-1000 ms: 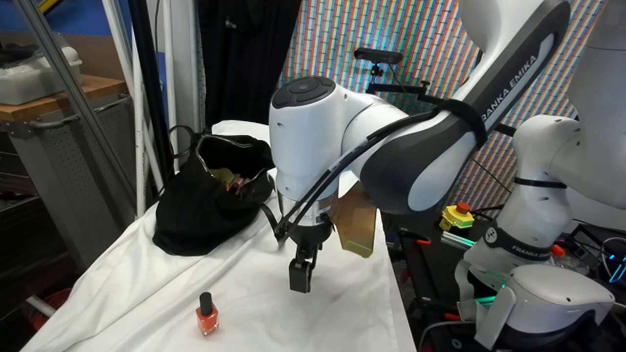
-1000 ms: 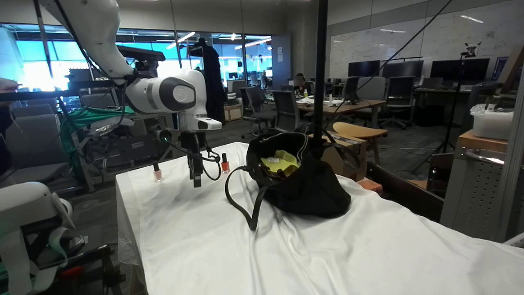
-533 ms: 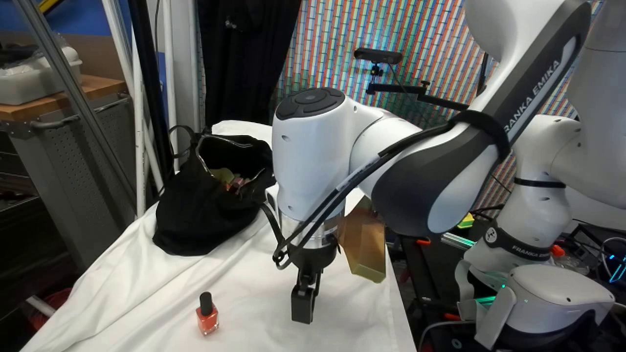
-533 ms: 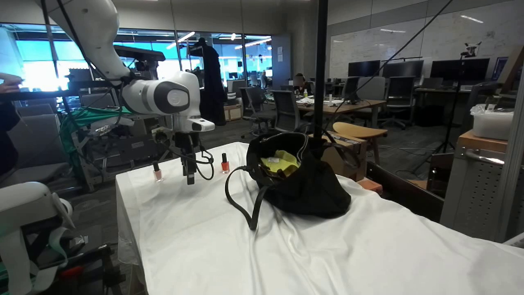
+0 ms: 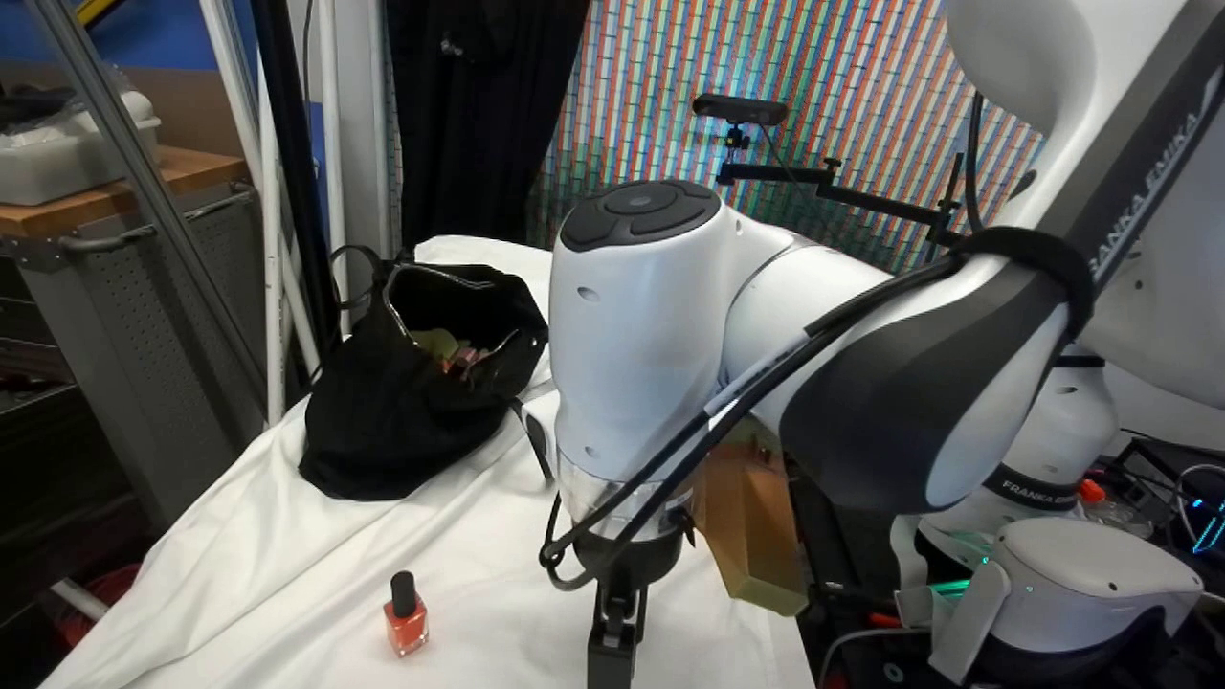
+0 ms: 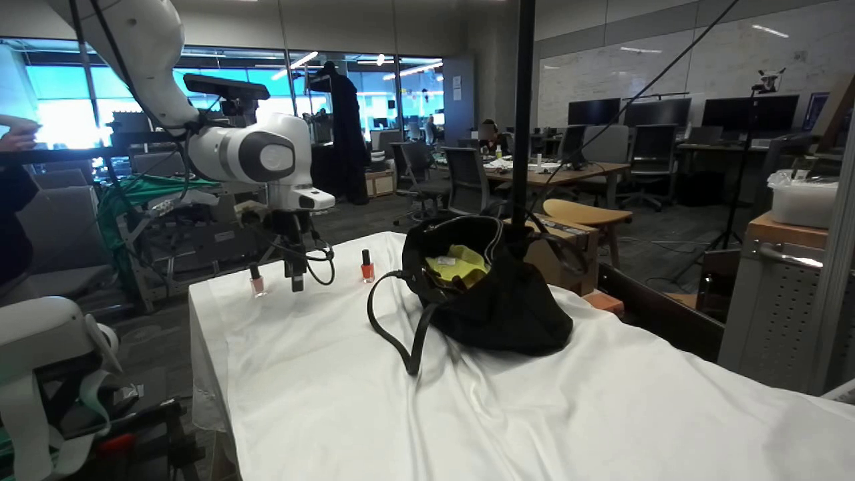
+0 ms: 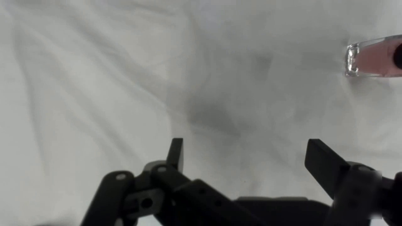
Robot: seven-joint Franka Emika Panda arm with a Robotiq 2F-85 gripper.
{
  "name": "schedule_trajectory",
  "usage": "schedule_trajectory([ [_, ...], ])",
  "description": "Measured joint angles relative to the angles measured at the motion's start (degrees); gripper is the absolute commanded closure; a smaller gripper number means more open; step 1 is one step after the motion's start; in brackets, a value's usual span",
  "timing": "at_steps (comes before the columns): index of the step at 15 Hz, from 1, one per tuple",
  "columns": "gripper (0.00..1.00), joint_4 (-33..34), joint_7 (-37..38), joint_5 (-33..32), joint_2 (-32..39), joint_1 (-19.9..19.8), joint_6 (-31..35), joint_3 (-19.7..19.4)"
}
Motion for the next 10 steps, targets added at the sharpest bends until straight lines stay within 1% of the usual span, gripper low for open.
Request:
schedule_trajectory([
  [10, 0.0, 0.5, 0.0, 0.0, 0.9, 2.6, 2.0, 1.9],
])
